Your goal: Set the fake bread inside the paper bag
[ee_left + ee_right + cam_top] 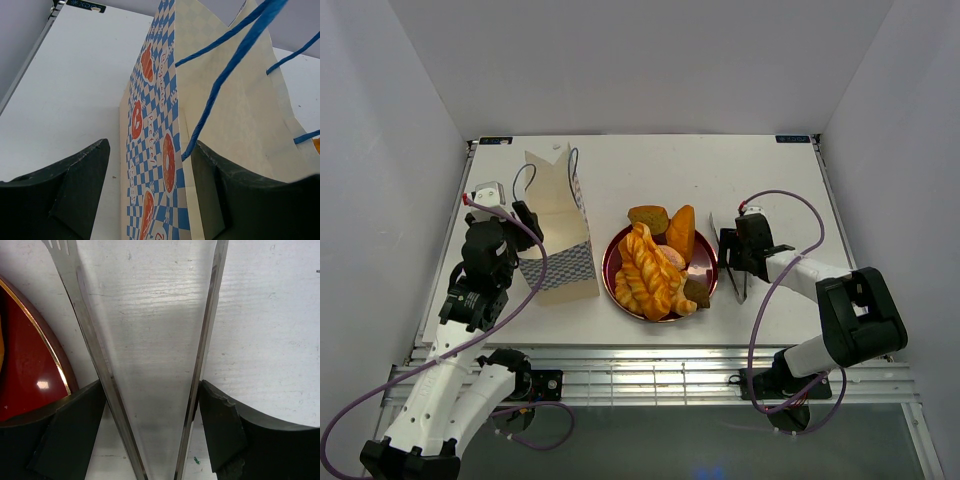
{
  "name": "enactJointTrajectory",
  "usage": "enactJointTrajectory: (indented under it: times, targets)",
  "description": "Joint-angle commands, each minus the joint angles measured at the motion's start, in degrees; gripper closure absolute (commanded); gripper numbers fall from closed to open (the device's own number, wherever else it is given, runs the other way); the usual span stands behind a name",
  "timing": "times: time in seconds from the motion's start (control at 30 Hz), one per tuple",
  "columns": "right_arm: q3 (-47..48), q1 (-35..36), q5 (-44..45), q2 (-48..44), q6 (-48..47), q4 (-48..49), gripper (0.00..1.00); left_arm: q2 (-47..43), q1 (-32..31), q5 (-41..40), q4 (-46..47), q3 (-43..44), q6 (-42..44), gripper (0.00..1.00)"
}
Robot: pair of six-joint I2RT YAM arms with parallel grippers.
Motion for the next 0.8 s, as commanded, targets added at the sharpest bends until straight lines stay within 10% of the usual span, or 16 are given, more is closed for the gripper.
enactJointTrajectory:
  times: [0.0, 0.77]
  targets:
    - [-0.85, 0.27, 0.3, -0.01, 1.2, -1.33, 0.21, -0.26, -0.12, 1.18, -0.29, -0.34, 0.44, 0.24]
    - [2.92, 0.27, 0.04, -5.19, 1.55, -8.89, 0.32, -0.43, -0.2, 1.0, -0.29, -0.61, 0.62, 0.24]
